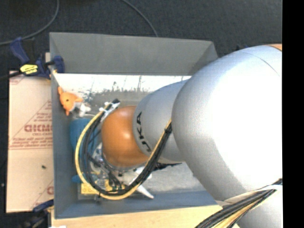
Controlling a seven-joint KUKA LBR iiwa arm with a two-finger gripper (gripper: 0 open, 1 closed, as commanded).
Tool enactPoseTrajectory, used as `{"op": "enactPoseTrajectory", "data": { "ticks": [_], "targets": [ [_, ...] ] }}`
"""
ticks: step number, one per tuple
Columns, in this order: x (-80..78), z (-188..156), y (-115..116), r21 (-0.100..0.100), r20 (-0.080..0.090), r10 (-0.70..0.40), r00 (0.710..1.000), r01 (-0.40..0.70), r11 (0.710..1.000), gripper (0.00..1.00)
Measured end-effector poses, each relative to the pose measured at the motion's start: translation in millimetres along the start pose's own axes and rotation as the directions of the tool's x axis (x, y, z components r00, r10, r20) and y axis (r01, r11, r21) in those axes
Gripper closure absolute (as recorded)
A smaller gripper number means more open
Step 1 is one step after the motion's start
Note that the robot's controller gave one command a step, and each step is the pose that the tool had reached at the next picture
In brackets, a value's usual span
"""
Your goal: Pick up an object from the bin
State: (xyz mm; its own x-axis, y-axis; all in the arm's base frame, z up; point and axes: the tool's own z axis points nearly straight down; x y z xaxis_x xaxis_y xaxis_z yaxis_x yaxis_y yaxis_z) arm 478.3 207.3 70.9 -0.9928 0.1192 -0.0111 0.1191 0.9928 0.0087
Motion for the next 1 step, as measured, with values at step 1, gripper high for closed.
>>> {"op": "enactPoseTrajectory", "data": {
  "ticks": [1],
  "targets": [
    [-8.2, -0.5, -1.0, 0.003, 0.001, -0.272, 0.962, 0.272, 0.962, 0.0]
  ]
}}
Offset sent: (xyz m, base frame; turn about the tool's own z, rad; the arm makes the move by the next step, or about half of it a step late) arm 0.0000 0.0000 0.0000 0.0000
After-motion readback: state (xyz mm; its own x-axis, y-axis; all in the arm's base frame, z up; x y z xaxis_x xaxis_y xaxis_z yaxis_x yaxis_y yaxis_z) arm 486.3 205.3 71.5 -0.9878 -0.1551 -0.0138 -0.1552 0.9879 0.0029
